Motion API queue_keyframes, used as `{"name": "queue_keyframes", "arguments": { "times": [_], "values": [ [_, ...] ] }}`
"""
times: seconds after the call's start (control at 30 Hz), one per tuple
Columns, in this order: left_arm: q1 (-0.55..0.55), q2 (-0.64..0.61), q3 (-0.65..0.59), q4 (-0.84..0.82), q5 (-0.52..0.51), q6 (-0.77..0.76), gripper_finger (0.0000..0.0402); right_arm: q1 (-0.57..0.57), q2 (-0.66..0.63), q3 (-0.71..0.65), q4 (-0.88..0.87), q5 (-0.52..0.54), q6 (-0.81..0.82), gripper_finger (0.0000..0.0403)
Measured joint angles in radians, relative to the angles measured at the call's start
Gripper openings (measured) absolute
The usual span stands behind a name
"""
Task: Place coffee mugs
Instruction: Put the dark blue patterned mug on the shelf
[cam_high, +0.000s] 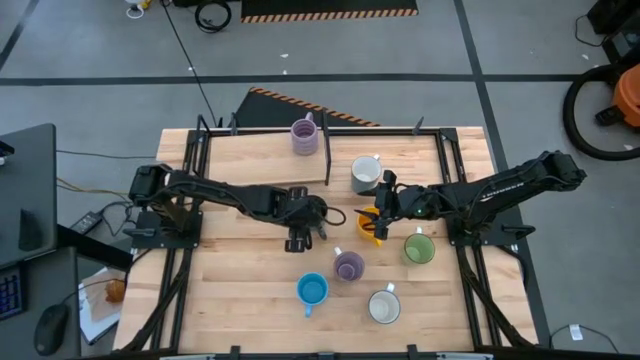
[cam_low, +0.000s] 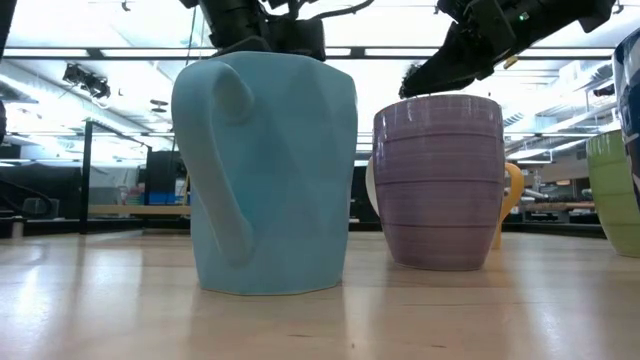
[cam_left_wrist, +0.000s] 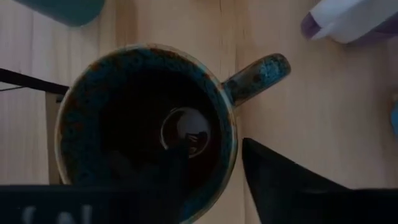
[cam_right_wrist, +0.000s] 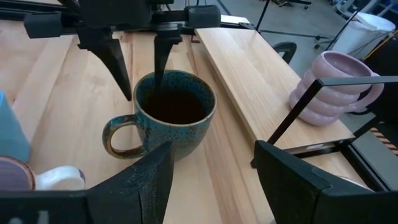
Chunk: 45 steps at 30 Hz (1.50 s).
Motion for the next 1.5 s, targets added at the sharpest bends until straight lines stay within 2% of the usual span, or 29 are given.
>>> {"name": "queue_keyframes", "arguments": {
  "times": [0.33, 0.6, 0.7, 0.87, 1.2, 1.5],
  "values": [
    [0.011, -0.007, 0.001, -0.061, -0.007, 0.124, 0.0026, 0.000, 0.000, 0.000, 0.000, 0.000, 0.000, 0.0229],
    [0.025, -0.065, -0.002, -0.152, -0.002, 0.304, 0.0026, 0.000, 0.000, 0.000, -0.001, 0.000, 0.000, 0.0229],
    [0.044, -0.093, -0.002, -0.216, -0.002, 0.404, 0.0026, 0.000, 0.000, 0.000, 0.000, 0.000, -0.005, 0.0229],
    [0.098, -0.152, -0.002, -0.228, 0.005, 0.582, 0.0026, 0.000, 0.000, 0.000, 0.001, 0.000, -0.005, 0.0229],
    [0.284, -0.188, -0.001, -0.175, 0.150, 0.792, 0.0026, 0.000, 0.000, 0.000, 0.011, 0.000, -0.016, 0.0229],
    [0.398, -0.188, -0.001, -0.101, 0.198, 0.906, 0.0030, 0.000, 0.000, 0.000, 0.015, 0.000, -0.019, 0.0229]
  ]
}}
